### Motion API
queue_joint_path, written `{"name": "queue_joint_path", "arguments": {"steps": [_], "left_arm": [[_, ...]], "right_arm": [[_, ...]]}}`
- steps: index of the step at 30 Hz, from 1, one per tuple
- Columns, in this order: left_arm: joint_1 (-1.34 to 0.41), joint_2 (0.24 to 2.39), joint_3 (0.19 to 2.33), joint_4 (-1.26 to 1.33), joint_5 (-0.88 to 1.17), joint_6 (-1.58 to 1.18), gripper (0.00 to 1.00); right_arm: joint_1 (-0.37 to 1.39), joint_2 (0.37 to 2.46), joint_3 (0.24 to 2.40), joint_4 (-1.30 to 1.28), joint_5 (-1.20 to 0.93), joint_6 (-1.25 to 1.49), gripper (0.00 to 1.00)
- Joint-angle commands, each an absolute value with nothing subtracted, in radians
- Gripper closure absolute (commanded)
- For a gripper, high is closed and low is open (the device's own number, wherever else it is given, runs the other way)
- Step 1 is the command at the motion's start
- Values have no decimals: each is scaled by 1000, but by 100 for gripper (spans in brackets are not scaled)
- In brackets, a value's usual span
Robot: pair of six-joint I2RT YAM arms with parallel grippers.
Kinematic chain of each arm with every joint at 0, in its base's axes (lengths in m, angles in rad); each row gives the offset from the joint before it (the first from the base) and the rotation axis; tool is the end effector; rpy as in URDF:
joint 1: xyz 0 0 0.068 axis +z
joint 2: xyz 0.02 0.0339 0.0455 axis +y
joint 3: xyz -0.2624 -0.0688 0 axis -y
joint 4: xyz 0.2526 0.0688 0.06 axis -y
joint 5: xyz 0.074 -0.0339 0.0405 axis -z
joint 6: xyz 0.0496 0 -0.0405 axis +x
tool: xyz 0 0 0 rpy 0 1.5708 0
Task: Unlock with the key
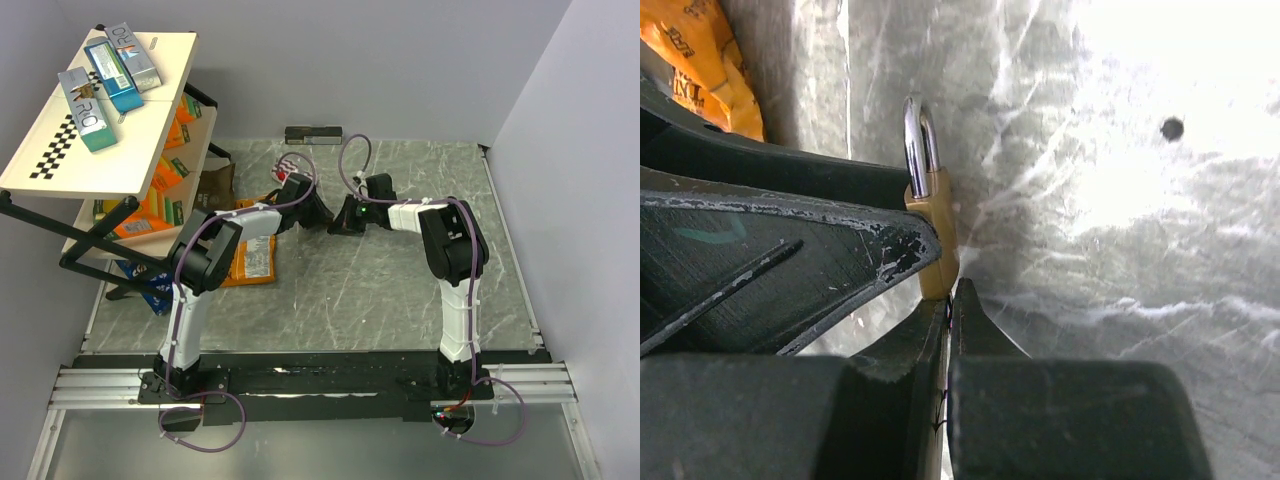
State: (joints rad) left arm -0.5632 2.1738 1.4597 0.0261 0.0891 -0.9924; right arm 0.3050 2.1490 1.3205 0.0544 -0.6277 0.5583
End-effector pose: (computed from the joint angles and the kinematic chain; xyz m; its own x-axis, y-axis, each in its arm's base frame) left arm 0.4156 -0.2676 0.1312 -0.7875 -0.4891 -0.3750 -0.1271 0.7242 -0.6777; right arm 0.4300 0.1659 0.1079 -0.9065 0.1641 -0.3890 -0.1926 0.6590 0.7270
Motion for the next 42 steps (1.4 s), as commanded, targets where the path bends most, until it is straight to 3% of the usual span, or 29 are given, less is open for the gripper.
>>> {"name": "queue_joint_path", "arguments": {"steps": [1, 10, 23, 42], "left_arm": [[-643, 2191, 1434, -215, 388, -999, 99], [-643, 2178, 1434, -166, 411, -1002, 99], [-618, 1929, 1263, 112, 445, -1020, 99], [-609, 1689, 1054, 345, 569, -1037, 99]], "right_arm": [[264, 2114, 1436, 508, -338, 545, 100], [262, 2092, 1445, 523, -377, 571, 100], [233, 1927, 1336, 497, -618, 681, 100], [229, 1758, 1259, 552, -744, 822, 100]]}}
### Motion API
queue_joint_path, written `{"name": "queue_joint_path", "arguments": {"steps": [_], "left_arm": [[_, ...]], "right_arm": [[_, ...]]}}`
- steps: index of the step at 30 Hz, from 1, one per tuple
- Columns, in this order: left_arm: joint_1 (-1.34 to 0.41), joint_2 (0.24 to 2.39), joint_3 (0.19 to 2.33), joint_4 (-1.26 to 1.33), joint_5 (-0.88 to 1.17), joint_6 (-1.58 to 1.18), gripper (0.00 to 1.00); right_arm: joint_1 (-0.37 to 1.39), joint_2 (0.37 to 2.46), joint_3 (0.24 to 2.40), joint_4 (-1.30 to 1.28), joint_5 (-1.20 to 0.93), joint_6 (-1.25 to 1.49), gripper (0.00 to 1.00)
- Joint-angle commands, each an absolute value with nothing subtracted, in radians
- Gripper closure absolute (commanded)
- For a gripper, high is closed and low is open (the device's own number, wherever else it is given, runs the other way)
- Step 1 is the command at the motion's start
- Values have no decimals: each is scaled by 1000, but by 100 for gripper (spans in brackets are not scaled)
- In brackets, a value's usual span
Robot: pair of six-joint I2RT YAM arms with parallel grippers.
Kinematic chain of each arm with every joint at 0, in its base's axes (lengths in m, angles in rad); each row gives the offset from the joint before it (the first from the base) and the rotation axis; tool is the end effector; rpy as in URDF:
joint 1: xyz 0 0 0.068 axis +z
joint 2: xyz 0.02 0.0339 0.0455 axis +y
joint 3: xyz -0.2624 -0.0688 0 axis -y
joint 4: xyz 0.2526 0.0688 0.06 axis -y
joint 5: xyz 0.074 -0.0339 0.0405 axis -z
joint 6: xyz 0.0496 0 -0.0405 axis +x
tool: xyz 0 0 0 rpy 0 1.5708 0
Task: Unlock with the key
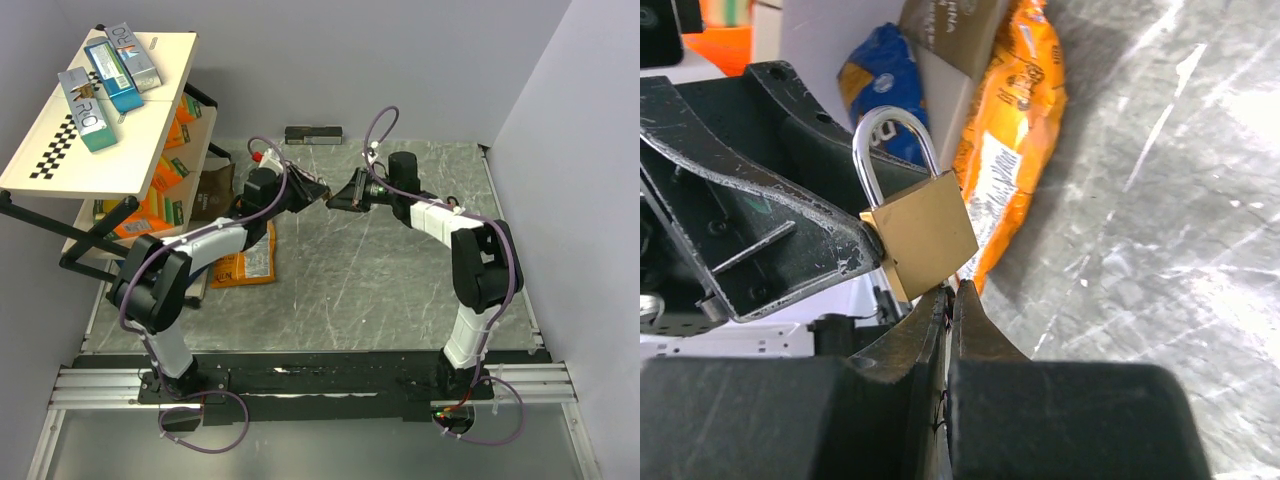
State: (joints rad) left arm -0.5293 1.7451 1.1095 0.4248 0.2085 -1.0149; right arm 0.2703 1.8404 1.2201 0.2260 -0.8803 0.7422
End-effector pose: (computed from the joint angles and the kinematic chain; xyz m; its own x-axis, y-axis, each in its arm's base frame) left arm 0.3610 -0.2231 0.2446 -0.6633 -0.5747 -0.4792 0.1995 0.4814 -0.8535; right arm 0.4021 0.1511 0.2278 -0.8514 0.2108 -0.4803 -0.3806 0.3816 0.8423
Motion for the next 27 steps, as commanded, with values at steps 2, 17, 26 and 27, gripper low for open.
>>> {"name": "queue_joint_path", "arguments": {"steps": [2, 17, 26, 27], "left_arm": [[-611, 1678, 1046, 368, 583, -1038, 99], [-598, 1623, 1029, 364, 563, -1031, 98], [-577, 1537, 1196, 131, 273, -897, 17], [-577, 1536, 1230, 123, 246, -897, 11]], "right_arm": [[229, 1749, 1252, 571, -750, 833, 100], [233, 1678, 1229, 506, -765, 761, 100], [253, 1525, 1163, 310, -721, 594, 100], [259, 1497, 1149, 295, -716, 583, 100]]}}
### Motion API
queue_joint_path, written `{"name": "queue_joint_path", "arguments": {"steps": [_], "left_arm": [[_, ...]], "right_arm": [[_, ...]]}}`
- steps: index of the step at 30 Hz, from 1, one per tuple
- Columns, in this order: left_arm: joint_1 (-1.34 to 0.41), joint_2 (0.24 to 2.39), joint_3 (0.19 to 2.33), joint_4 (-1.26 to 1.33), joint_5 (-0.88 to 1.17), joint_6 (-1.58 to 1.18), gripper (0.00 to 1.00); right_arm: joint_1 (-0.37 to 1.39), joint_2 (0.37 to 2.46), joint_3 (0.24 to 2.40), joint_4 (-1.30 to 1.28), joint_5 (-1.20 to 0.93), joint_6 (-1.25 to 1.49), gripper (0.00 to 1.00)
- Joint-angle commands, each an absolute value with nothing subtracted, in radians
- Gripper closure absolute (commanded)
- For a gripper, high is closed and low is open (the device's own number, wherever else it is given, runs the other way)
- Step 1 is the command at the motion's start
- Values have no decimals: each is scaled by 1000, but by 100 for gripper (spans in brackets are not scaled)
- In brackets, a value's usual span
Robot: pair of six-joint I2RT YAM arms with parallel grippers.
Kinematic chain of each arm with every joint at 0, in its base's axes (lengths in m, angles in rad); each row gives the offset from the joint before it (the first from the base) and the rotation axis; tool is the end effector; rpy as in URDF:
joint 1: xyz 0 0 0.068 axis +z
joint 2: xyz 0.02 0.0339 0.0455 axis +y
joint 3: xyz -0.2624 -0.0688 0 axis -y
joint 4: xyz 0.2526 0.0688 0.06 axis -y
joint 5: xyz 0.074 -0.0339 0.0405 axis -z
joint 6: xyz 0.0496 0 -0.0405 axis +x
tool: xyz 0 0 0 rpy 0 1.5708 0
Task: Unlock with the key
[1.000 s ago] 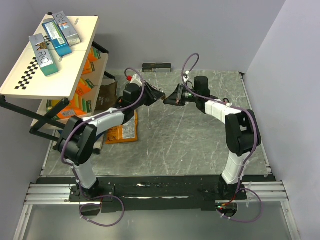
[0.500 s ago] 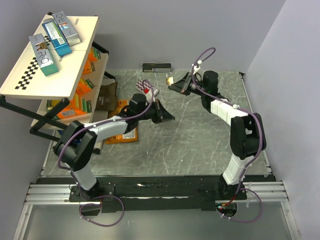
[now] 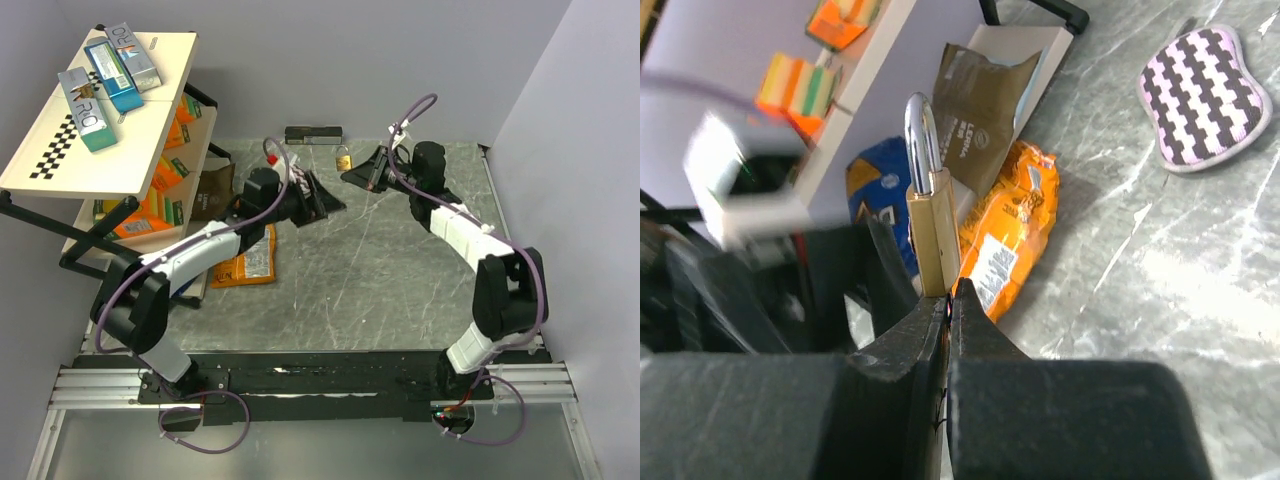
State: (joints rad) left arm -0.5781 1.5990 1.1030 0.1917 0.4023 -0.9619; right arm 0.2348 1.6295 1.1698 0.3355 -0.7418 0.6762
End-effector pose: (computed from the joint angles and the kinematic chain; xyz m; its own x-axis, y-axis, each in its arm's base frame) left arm 0.3179 -0.2306 0.2725 -0.8126 -0.3711 -0.4495 0.2607 0.4583 -0.8497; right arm 0.3794 0.1252 0.3034 -0.6094 0.3286 -0.7216 -0.5669 0.4556 0.6863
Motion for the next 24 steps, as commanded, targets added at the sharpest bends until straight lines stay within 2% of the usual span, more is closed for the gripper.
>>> {"name": "queue_joint_path", "arguments": {"steps": [1, 10, 17, 24], "left_arm": [[-577, 1537, 1247, 112, 224, -896, 9], [-624, 1623, 1443, 46, 88, -870, 5], [-664, 1672, 1545, -89, 34, -876, 11], [-721, 1666, 1517, -109, 23, -916, 12]], "right_arm": [[271, 1485, 1143, 281, -709, 572, 100], [325, 1352, 1092, 141, -654, 482, 100], [344, 1287, 1080, 92, -585, 462, 100], [344, 1292, 1101, 72, -558, 462, 100]]}}
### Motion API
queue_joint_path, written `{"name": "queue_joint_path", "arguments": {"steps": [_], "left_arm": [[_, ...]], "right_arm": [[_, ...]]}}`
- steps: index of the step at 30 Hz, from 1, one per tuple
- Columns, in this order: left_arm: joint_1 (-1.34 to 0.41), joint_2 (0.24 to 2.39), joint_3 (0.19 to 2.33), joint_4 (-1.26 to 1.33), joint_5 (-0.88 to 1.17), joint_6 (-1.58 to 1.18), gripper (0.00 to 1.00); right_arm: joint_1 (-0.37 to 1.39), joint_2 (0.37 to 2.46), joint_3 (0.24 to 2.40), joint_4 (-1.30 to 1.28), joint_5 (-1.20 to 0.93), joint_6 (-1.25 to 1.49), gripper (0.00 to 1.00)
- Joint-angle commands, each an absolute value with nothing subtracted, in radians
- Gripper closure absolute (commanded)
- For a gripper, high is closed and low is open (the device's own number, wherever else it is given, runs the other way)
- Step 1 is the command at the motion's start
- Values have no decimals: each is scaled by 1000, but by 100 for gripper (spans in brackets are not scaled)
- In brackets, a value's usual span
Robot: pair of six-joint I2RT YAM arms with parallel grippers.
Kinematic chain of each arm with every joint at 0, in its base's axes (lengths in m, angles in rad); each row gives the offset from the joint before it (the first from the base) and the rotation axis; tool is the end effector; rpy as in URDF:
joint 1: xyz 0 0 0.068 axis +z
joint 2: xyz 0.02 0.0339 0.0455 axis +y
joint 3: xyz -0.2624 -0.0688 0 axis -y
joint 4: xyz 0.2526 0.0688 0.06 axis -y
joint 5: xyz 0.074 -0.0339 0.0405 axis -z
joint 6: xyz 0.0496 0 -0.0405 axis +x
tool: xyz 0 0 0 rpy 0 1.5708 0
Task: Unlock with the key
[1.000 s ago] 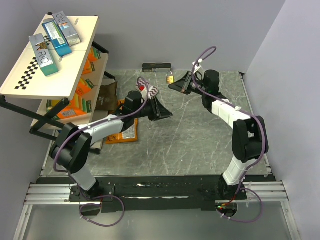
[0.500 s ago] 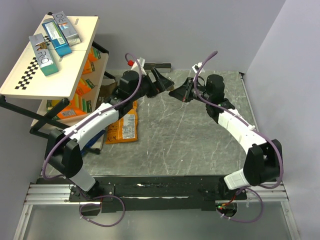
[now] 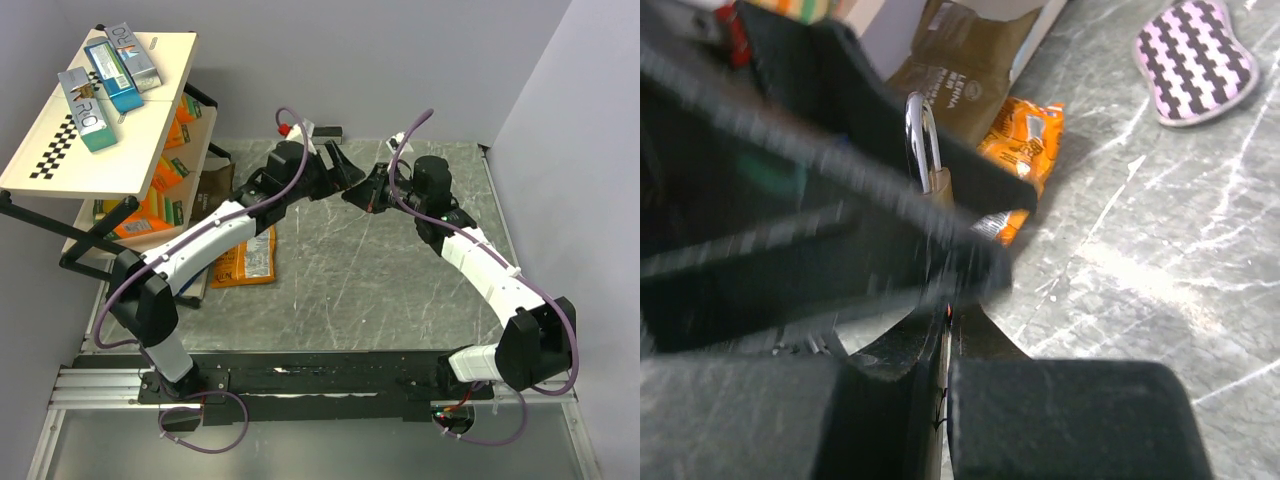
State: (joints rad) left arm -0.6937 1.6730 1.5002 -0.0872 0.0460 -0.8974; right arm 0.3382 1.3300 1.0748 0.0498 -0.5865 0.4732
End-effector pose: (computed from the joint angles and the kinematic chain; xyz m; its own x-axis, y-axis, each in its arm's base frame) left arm 0.3256 -0.2737 0.3584 -0.6493 -0.4757 -0.5934 0.2651 0.5898 -0.7628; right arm 0.3021 0.1353 0.3391 -0.5301 0.2159 -0.8200 -0.6132 0.5702 0.5466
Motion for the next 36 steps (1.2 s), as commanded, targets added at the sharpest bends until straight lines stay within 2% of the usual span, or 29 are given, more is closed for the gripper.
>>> {"name": "queue_joint_path", "arguments": {"steps": [1, 2, 5, 6, 8, 10, 13, 14, 16, 29, 36], "left_arm": [[-730, 1661, 1508, -107, 23, -919, 12], [-735, 1655, 1490, -100, 14, -920, 13], [-738, 1644, 1476, -98, 3, -919, 30], [-739, 1649, 1477, -109, 3, -917, 45], [-739, 1652, 1488, -118, 3, -922, 60], [-741, 1661, 1494, -129, 3, -925, 60], [-741, 1667, 1491, -120, 23, -937, 76], [-741, 1667, 1488, -115, 28, -942, 89], [-741, 1666, 1486, -110, 35, -943, 99], [-736, 1537, 1326, 170, 205, -1028, 99], [-736, 1503, 1269, 205, 287, -1069, 99]], "right_arm": [[344, 1292, 1103, 71, -555, 463, 100], [345, 1290, 1101, 69, -552, 463, 100], [345, 1290, 1103, 69, -554, 465, 100], [345, 1290, 1101, 72, -555, 468, 100], [348, 1289, 1103, 71, -554, 469, 100], [351, 1287, 1108, 64, -551, 466, 100], [350, 1287, 1117, 52, -548, 466, 100], [351, 1287, 1120, 51, -548, 469, 100], [350, 1285, 1115, 58, -549, 483, 100], [276, 1267, 1051, 276, -721, 681, 100], [252, 1256, 1051, 346, -748, 736, 100]]}}
